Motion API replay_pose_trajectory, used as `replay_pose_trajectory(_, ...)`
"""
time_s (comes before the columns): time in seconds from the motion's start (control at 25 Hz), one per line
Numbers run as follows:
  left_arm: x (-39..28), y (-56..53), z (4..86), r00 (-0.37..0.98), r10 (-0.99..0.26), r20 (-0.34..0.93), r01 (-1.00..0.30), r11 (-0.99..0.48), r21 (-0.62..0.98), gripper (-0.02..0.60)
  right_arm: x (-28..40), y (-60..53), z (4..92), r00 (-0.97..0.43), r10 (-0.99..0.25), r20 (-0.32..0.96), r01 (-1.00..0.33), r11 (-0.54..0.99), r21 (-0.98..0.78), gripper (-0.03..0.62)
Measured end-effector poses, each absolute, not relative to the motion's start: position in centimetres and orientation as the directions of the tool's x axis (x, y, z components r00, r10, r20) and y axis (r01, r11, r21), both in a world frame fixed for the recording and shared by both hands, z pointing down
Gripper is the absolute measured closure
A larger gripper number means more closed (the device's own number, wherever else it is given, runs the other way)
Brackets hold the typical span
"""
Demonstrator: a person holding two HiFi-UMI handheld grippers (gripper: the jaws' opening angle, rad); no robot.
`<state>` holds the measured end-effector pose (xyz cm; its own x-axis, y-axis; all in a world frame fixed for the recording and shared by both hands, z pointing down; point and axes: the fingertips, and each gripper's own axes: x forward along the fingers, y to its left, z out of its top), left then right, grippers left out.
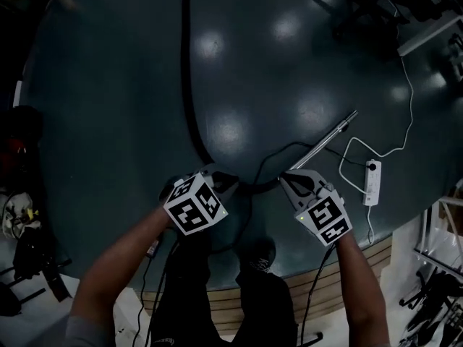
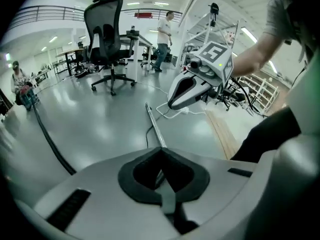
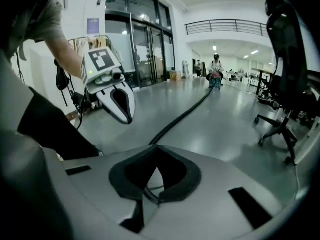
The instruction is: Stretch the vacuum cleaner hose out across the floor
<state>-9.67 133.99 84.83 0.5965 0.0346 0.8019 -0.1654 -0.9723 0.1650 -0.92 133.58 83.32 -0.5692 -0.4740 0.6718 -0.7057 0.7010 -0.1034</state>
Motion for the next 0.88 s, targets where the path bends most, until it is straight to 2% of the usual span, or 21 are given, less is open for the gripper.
replay_pose_trajectory(0.16,-9.7,133.7,72.4,0.644,-0.035,0.764,-0.259,-0.95,0.175,0.574,-1.8,133.9,70.2,-0.588,-0.546,0.597,-0.743,0.656,-0.132,0.588)
replay_pose_trajectory(0.44,-7.8,135.4,53.8,0.697,-0.204,0.687,-0.397,-0.908,0.134,0.574,-1.7,136.3,51.9,-0.603,-0.599,0.527,-0.757,0.639,-0.139,0.588)
replay_pose_trajectory(0.64,-8.2,139.2,42.2,0.684,-0.321,0.655,-0.456,-0.889,0.041,0.574,-3.2,139.2,39.2,-0.652,-0.648,0.394,-0.751,0.625,-0.215,0.588)
replay_pose_trajectory(0.76,-9.4,139.7,35.4,0.703,-0.401,0.588,-0.499,-0.867,0.006,0.574,-5.1,139.9,33.1,-0.66,-0.674,0.331,-0.747,0.633,-0.203,0.588)
replay_pose_trajectory(0.88,-11.0,139.9,29.6,0.725,-0.469,0.505,-0.555,-0.832,0.023,0.574,-5.8,139.9,28.4,-0.593,-0.755,0.279,-0.805,0.568,-0.173,0.588)
